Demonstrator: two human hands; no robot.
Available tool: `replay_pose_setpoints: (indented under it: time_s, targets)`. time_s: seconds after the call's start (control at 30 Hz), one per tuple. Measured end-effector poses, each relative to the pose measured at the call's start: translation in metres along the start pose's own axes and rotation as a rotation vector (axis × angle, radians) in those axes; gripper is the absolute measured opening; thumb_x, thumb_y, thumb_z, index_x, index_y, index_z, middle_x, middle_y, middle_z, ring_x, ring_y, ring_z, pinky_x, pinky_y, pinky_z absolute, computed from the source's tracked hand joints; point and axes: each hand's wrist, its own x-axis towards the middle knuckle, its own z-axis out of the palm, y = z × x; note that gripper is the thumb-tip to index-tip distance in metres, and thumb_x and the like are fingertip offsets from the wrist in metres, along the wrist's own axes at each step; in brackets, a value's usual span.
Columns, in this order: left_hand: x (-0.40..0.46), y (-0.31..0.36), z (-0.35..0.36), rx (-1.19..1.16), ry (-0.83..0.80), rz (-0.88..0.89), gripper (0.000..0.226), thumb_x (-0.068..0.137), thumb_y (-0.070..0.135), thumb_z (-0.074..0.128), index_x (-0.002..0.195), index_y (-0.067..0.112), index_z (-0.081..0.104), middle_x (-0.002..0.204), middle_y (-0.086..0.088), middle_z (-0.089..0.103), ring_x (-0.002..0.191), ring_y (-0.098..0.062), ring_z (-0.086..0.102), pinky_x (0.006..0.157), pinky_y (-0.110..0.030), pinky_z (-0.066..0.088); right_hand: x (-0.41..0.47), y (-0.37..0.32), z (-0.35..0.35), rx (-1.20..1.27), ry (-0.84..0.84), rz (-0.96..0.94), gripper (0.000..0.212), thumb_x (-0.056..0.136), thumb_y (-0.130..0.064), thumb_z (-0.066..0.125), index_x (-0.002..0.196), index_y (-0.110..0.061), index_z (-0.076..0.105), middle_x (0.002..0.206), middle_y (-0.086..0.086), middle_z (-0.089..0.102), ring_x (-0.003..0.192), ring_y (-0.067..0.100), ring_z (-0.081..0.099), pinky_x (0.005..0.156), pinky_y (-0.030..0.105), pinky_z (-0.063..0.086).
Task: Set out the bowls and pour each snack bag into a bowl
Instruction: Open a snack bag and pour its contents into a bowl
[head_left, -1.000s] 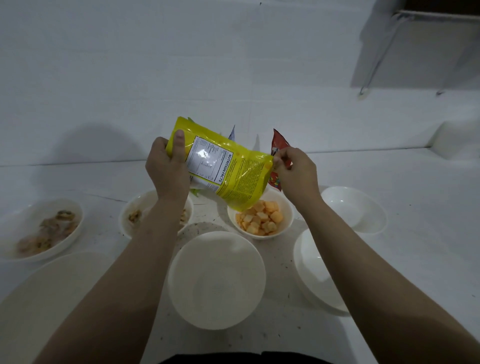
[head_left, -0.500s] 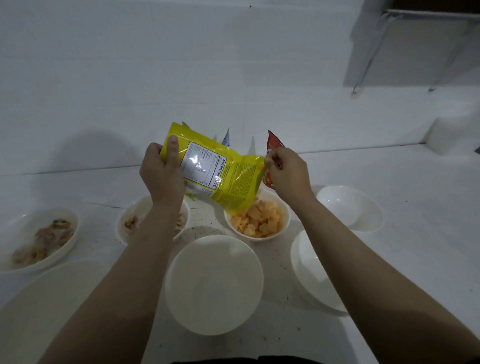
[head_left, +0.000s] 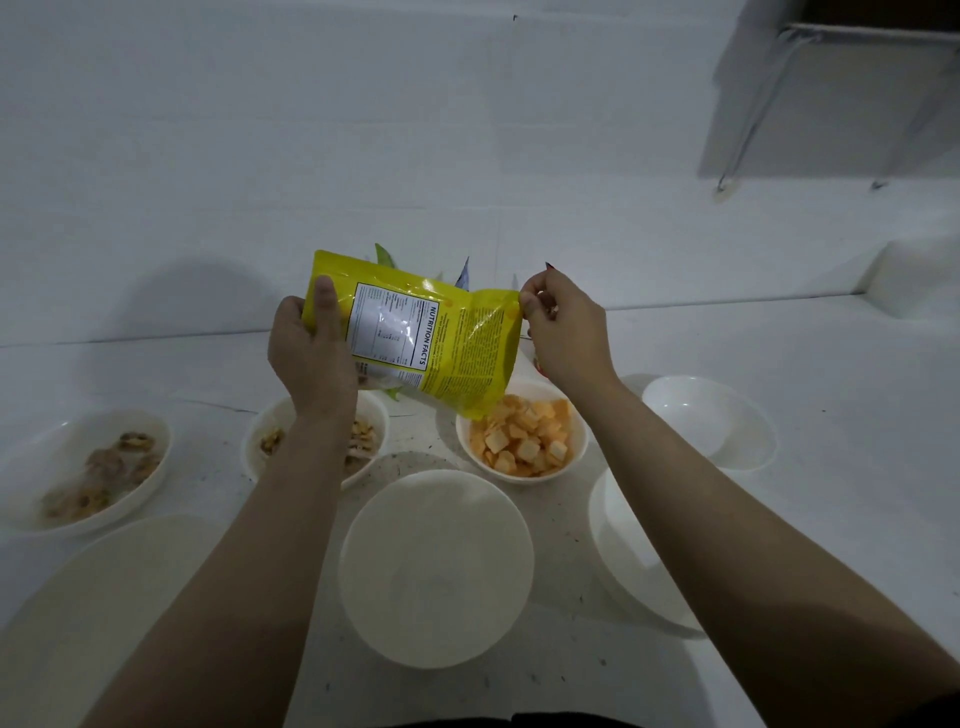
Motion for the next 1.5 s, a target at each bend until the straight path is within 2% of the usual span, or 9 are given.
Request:
replay_pose_setpoints:
  time_s: [0.4, 0.67, 0.93, 1.03, 1.1, 1.17, 1.23, 1.33, 1.5]
  targets:
    - [-0.007, 0.015, -0.003, -0.087, 0.060, -0.070, 0.046, 0.099, 0.043, 0.050, 0.064, 0.021, 0.030, 0.061, 0.008, 0.034, 0.045, 0.002, 0.036, 0.047, -0.013, 0.030, 0.006, -0.017, -0.003, -0.013, 0.057, -0.065, 0.011, 0.098, -0.019, 0.051, 0.093, -0.018, 0.061, 0.084, -0.001, 0.065, 0.079, 0.019, 0.060, 0.074, 0.034, 0.049]
    - [-0.036, 0.026, 0.019, -0.151, 0.060, -0.098, 0.045, 0.097, 0.048, 0.050, 0.065, 0.021, 0.033, 0.062, 0.008, 0.039, 0.049, 0.002, 0.039, 0.050, -0.019, 0.038, 0.007, -0.004, -0.034, 0.042, 0.084, -0.076, 0.012, 0.099, -0.019, 0.051, 0.090, -0.024, 0.057, 0.079, -0.013, 0.058, 0.075, 0.022, 0.061, 0.068, 0.036, 0.054]
    - [-0.090, 0.047, 0.074, -0.163, 0.066, -0.083, 0.042, 0.099, 0.043, 0.050, 0.064, 0.022, 0.036, 0.062, 0.008, 0.041, 0.047, 0.004, 0.041, 0.049, -0.014, 0.034, 0.016, 0.036, -0.101, 0.032, 0.098, -0.072, 0.010, 0.099, -0.019, 0.051, 0.094, -0.018, 0.060, 0.086, -0.006, 0.062, 0.071, 0.008, 0.052, 0.060, 0.010, 0.038]
    - [-0.111, 0.050, 0.098, -0.179, 0.062, -0.072, 0.044, 0.095, 0.051, 0.051, 0.070, 0.015, 0.047, 0.067, 0.002, 0.049, 0.058, -0.006, 0.047, 0.057, -0.028, 0.042, 0.019, 0.057, -0.128, 0.036, 0.092, -0.052, 0.011, 0.099, -0.019, 0.050, 0.093, -0.019, 0.059, 0.086, -0.007, 0.062, 0.073, 0.009, 0.053, 0.063, 0.013, 0.040]
    - [-0.129, 0.057, 0.114, -0.197, 0.045, -0.059, 0.041, 0.098, 0.045, 0.050, 0.083, 0.008, 0.056, 0.071, 0.004, 0.056, 0.060, -0.003, 0.052, 0.060, -0.025, 0.045, 0.021, 0.072, -0.145, 0.032, 0.084, -0.045, 0.011, 0.099, -0.018, 0.050, 0.093, -0.017, 0.059, 0.086, -0.007, 0.061, 0.074, 0.009, 0.054, 0.064, 0.015, 0.041]
    - [-0.142, 0.062, 0.128, -0.196, 0.028, -0.042, 0.030, 0.099, 0.042, 0.049, 0.087, 0.017, 0.061, 0.074, 0.010, 0.062, 0.062, 0.006, 0.057, 0.062, -0.018, 0.047, 0.023, 0.086, -0.159, 0.016, 0.074, -0.035, 0.011, 0.099, -0.018, 0.050, 0.094, -0.018, 0.059, 0.087, -0.006, 0.062, 0.072, 0.005, 0.054, 0.063, 0.013, 0.040]
    - [-0.154, 0.063, 0.142, -0.192, 0.010, -0.033, 0.033, 0.097, 0.048, 0.050, 0.087, 0.019, 0.063, 0.079, 0.005, 0.067, 0.068, -0.002, 0.061, 0.065, -0.026, 0.052, 0.025, 0.101, -0.174, 0.010, 0.059, -0.023, 0.011, 0.100, -0.020, 0.050, 0.094, -0.020, 0.059, 0.088, -0.005, 0.063, 0.071, 0.004, 0.056, 0.063, 0.017, 0.042]
    - [-0.169, 0.064, 0.163, -0.129, 0.003, -0.020, 0.057, 0.095, 0.054, 0.048, 0.086, -0.002, 0.055, 0.079, -0.013, 0.061, 0.069, -0.015, 0.054, 0.062, -0.036, 0.046, 0.028, 0.124, -0.195, 0.023, 0.038, -0.017, 0.011, 0.099, -0.020, 0.050, 0.093, -0.020, 0.059, 0.087, -0.005, 0.063, 0.074, 0.020, 0.063, 0.067, 0.026, 0.045]
    - [-0.185, 0.072, 0.187, -0.017, -0.034, 0.042, 0.058, 0.095, 0.055, 0.048, 0.076, 0.001, 0.044, 0.069, -0.005, 0.043, 0.065, -0.013, 0.039, 0.058, -0.028, 0.033, 0.033, 0.159, -0.219, -0.006, -0.067, 0.027, 0.014, 0.097, -0.018, 0.053, 0.091, -0.020, 0.065, 0.080, -0.010, 0.062, 0.080, 0.023, 0.064, 0.079, 0.037, 0.054]
